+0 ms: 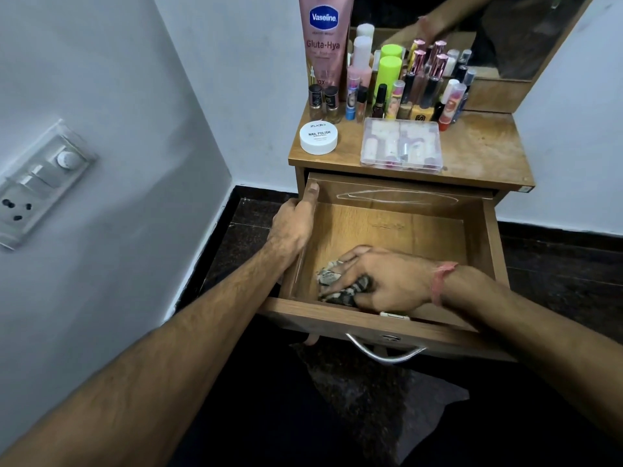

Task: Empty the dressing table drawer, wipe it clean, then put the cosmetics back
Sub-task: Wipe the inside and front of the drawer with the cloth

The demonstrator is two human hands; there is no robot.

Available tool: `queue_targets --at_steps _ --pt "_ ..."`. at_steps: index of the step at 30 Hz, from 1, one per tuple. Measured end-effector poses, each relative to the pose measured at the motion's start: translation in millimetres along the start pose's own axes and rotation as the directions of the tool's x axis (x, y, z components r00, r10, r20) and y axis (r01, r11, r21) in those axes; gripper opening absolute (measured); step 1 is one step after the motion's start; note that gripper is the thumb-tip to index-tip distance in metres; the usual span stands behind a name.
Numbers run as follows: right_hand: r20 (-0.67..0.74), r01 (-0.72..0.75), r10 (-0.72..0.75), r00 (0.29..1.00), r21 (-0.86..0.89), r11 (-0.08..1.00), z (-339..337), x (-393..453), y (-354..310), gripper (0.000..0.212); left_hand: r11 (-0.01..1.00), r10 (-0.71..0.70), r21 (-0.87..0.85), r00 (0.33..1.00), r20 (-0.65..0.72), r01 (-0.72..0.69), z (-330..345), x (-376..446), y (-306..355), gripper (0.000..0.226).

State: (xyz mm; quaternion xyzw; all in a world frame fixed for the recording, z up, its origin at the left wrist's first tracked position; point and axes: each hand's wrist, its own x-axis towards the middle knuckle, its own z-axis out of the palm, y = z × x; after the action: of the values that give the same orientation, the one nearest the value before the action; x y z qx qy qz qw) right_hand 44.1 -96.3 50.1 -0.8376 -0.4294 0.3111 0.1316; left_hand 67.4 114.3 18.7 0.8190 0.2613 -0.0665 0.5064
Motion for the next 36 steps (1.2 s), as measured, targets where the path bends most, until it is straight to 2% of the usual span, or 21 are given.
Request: queue_targets --at_steps 2,6,8,10,12,15,17,19,24,26,29,32,36 --pt "-0.015 -0.048 0.048 0.999 -0.049 0.998 -12.4 -7.5 12.7 0.054 1.000 -0.002 -0.008 1.000 0.005 0.002 -0.5 1.6 -0.8 0.088" --pt "-0.256 -0.252 0.210 0.944 -0.143 0.957 -27.6 -7.6 40.7 0.058 0.999 -0.006 -0.038 1.000 0.013 0.007 -1.3 2.3 -0.6 0.086" --pt "-0.303 -0.278 0.225 0.926 -0.144 0.950 -22.6 -7.0 42.6 0.060 0.999 -0.004 -0.042 1.000 0.018 0.005 -1.6 2.2 -0.3 0.087" --pt "-0.231 -0.226 0.194 0.953 -0.122 0.966 -17.1 -16.6 37.6 0.060 0.999 -0.006 -0.042 1.000 0.023 0.007 -1.2 2.7 -1.3 0.087" --pt "-0.081 -0.195 0.188 0.979 -0.086 0.977 -16.7 -34.4 32.0 0.054 0.999 -0.003 -0.043 1.000 0.024 0.004 -0.6 3.5 -2.7 0.087" --pt "0.064 -0.239 0.239 0.969 -0.019 0.971 -26.3 -53.0 38.0 0.048 0.998 0.012 -0.056 0.999 0.036 -0.010 -0.7 4.7 -4.4 0.086" --pt "0.017 -0.316 0.316 0.949 0.032 0.948 -31.3 -52.4 48.9 0.044 0.998 0.018 -0.061 0.999 0.042 -0.015 -1.1 5.9 -4.8 0.086" --pt "-0.099 -0.376 0.375 0.922 0.011 0.927 -29.7 -45.7 52.3 0.037 0.998 0.015 -0.064 0.999 0.044 -0.013 -2.0 6.3 -5.4 0.088" --pt "-0.291 -0.408 0.345 0.892 -0.191 0.893 -9.5 -27.5 34.1 0.043 0.996 0.001 -0.091 0.999 0.049 0.003 -4.2 2.9 -3.8 0.091" --pt "-0.298 -0.363 0.326 0.897 -0.078 0.928 -8.8 -20.7 25.9 0.036 0.995 -0.010 -0.097 0.999 0.047 0.014 -3.7 1.9 -2.2 0.088" --pt "-0.249 -0.224 0.277 0.928 0.221 0.949 -6.7 -2.1 4.5 0.027 0.993 -0.041 -0.106 0.999 0.036 0.044 -4.0 0.3 -0.5 0.090" --pt "-0.117 -0.135 0.213 0.970 0.469 0.873 6.3 23.9 -22.2 0.029 0.993 -0.049 -0.107 0.998 0.030 0.052 -5.4 -3.9 2.3 0.088" --pt "-0.128 -0.093 0.217 0.968 0.617 0.782 14.2 37.9 -31.5 0.033 0.993 -0.048 -0.109 0.998 0.032 0.051 -4.4 -7.1 7.1 0.085"
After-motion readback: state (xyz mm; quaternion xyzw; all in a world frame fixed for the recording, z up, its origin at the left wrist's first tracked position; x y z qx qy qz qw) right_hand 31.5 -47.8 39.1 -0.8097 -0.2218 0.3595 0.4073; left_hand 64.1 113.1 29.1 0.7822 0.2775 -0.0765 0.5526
